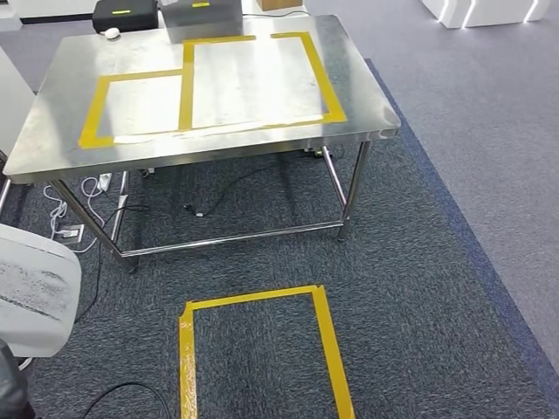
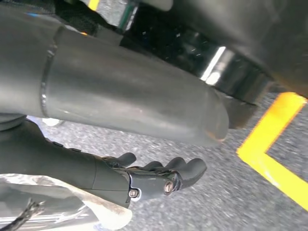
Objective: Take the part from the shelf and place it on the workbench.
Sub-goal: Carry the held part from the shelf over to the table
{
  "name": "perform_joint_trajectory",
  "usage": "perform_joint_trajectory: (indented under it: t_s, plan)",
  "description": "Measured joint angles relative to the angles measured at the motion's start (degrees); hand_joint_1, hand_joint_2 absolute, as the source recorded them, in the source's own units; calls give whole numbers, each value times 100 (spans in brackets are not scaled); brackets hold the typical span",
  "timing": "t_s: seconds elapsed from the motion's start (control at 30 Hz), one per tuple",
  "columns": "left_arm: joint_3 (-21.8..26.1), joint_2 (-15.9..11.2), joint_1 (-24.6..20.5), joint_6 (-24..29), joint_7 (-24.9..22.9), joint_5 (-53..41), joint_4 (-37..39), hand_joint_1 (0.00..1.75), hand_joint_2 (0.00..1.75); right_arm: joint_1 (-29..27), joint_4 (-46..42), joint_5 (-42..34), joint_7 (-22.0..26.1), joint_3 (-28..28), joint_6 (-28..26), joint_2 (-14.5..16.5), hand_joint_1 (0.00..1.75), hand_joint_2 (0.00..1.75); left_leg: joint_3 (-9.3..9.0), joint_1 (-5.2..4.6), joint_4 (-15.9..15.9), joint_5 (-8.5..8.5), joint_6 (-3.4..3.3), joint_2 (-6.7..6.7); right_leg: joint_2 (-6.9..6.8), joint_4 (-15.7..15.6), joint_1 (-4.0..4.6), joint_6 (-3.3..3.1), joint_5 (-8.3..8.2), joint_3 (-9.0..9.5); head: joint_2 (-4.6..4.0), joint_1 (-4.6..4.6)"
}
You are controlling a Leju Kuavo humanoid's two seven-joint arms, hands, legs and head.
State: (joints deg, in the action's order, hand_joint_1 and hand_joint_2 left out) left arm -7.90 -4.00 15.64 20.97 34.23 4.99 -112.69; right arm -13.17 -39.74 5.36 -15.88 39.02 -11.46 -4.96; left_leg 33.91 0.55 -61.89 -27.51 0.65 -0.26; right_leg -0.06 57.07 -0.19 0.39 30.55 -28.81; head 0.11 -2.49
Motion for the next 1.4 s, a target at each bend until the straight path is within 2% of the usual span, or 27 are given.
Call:
perform_joint_trajectory:
  t_s: [0.03, 0.13, 0.2, 0.23, 0.3, 0.33, 0.37, 0.4, 0.47, 0.5, 0.53, 0.6, 0.7, 0.73, 0.8, 0.83, 0.87, 0.9, 0.97, 1.0, 1.03, 1.07, 1.17, 1.23, 1.33, 1.37, 1.4]
  plan:
    - [2, 0, 1, -4, 4, 8, -2, 175, 175, 32, 50, -43, 57, 30, 2, 0, 0, 0, -78, -12, 187, 22, -31, 6, -1, 0, 8, 36, 26, -4, 0, -1]
    - [8, 0, 10, -13, 13, 23, -5, 175, 175, 132, 235, -156, 203, 124, 15, 0, 0, 0, -131, -22, 298, -48, -135, -5, -18, -12, 5, 145, 75, -14, 0, -18]
    - [9, 0, 6, -15, 15, 20, -7, 175, 175, 202, 362, -215, 287, 189, 16, 0, 0, 0, -162, -1, 340, -50, -195, -7, -17, 202, 2, 200, 216, -97, 0, -36]
    - [10, -1, 4, -15, 16, 16, -7, 175, 175, 236, 426, -243, 330, 224, 12, 0, 0, 0, -177, 7, 354, -56, -223, 0, -11, 487, -2, 219, 360, -246, 0, -48]
    - [10, -1, 1, -15, 18, 7, -7, 175, 175, 282, 549, -289, 398, 294, 5, 0, 0, 0, -189, -1, 354, -86, -268, 11, -7, 1286, -3, 240, 681, -713, 0, -66]
    - [11, -1, 4, -15, 18, 3, -7, 175, 175, 295, 598, -304, 423, 322, 1, 0, 0, 0, -204, -6, 353, -104, -280, 12, -6, 1598, -3, 244, 750, -921, 0, -69]
    - [10, 0, 6, -14, 18, 1, -7, 175, 175, 308, 639, -313, 437, 346, -2, 0, 0, 0, -232, -10, 352, -128, -286, 9, -6, 1712, -1, 240, 692, -1032, 0, -72]
    - [10, 0, 8, -15, 18, 1, -7, 175, 175, 326, 675, -317, 448, 364, -3, 0, 0, 0, -276, -14, 352, -158, -285, 3, -5, 1587, 1, 228, 506, -1023, 0, -76]
    - [10, 0, 8, -14, 17, -1, -7, 175, 175, 366, 748, -323, 457, 398, -3, 0, 0, 0, -386, -18, 355, -234, -269, -6, -2, 862, 7, 176, -11, -741, 0, -75]
    - [11, 0, 5, -10, 18, -3, -7, 175, 175, 379, 788, -333, 475, 415, -6, 1, 0, 0, -423, -27, 350, -270, -249, -11, 0, 512, 17, 144, -177, -577, 0, -70]
    - [11, 0, 5, -3, 17, -5, -7, 175, 175, 388, 822, -356, 514, 438, -19, 2, 0, 0, -437, -34, 347, -294, -225, -15, 3, 281, 26, 113, -244, -465, 0, -66]
    - [13, 1, 5, 11, 16, -11, -9, 175, 175, 389, 868, -432, 637, 479, -80, 6, 0, 0, -437, -44, 357, -312, -171, -20, 11, 143, 42, 69, -212, -389, 0, -63]
    - [19, -1, 4, 1, 19, -13, -13, 175, 175, 385, 880, -567, 753, 519, -156, 14, 0, 0, -406, -41, 227, -427, -78, -15, 8, 43, -9, -2, -202, -312, 1, -55]
    - [25, -2, 3, -5, 21, -13, -14, 175, 175, 391, 881, -607, 771, 531, -166, 15, 0, 0, -297, -36, -22, -551, -44, -12, 1, 14, -27, -30, -195, -272, 1, -48]
    - [36, -2, 7, -11, 24, -11, -13, 175, 175, 399, 887, -667, 794, 567, -179, 15, 0, 0, 102, -15, -791, -851, 11, -9, -13, 5, -31, -69, -155, -217, 0, -39]
    - [38, -2, 11, -13, 24, -11, -13, 175, 175, 400, 891, -687, 801, 586, -180, 15, 0, 0, 305, -4, -1129, -935, 29, -9, -15, 6, -31, -77, -132, -191, 0, -40]
    - [38, -2, 15, -14, 24, -10, -12, 175, 175, 400, 895, -701, 805, 600, -180, 15, 0, 0, 431, 4, -1287, -903, 41, -8, -14, 7, -32, -77, -107, -158, 0, -41]
    - [39, -2, 15, -15, 24, -10, -11, 175, 175, 399, 898, -712, 813, 608, -182, 15, 0, 0, 459, 9, -1236, -759, 46, -7, -9, 8, -34, -70, -79, -118, 0, -39]
    - [40, -2, 14, -13, 24, -10, -11, 175, 175, 400, 902, -733, 845, 622, -194, 15, 0, 0, 230, 16, -561, -249, 38, 1, -1, 7, -38, -40, -7, -29, 0, -39]
    - [41, -2, 14, -8, 24, -10, -11, 175, 175, 403, 904, -742, 866, 632, -206, 15, 0, 0, 88, 12, -204, -78, 30, 7, 5, 12, -28, -10, 34, -8, 0, -33]
    - [42, -1, 14, -3, 24, -11, -11, 175, 175, 407, 905, -752, 892, 641, -220, 14, 0, 0, -21, 6, 67, 4, 3, 10, 7, 18, -18, 25, 69, -4, 0, -26]
    - [43, -1, 19, 3, 24, -13, -12, 175, 175, 409, 906, -764, 920, 649, -234, 14, 0, 0, -68, -3, 187, -12, -28, 10, 7, 16, -8, 62, 94, -18, 0, -27]
    - [49, 0, 47, 25, 25, -16, -14, 175, 175, 413, 907, -802, 999, 663, -284, 13, 0, 0, -105, -3, 263, -78, -149, -6, -3, 12, -4, 164, 143, 8, 0, -49]
    - [51, 1, 55, 29, 29, -19, -14, 175, 175, 419, 907, -811, 1029, 675, -304, 13, 0, 0, -153, 17, 293, -91, -220, -5, -3, 320, -7, 217, 323, -127, 0, -66]
    - [52, 2, 72, 41, 34, -26, -15, 175, 175, 411, 907, -834, 1039, 700, -310, 13, 0, 0, -188, 6, 296, -139, -284, 5, -2, 1459, -10, 249, 752, -822, 0, -92]
    - [52, 3, 82, 51, 35, -34, -15, 175, 175, 408, 907, -858, 1039, 707, -309, 13, 0, 0, -211, -1, 296, -163, -294, 3, -2, 1701, -9, 246, 756, -1014, 0, -93]
    - [52, 4, 89, 62, 36, -44, -15, 175, 175, 409, 908, -887, 1040, 718, -307, 13, 0, 0, -245, -8, 296, -191, -296, -2, -1, 1728, -6, 236, 634, -1100, 0, -95]
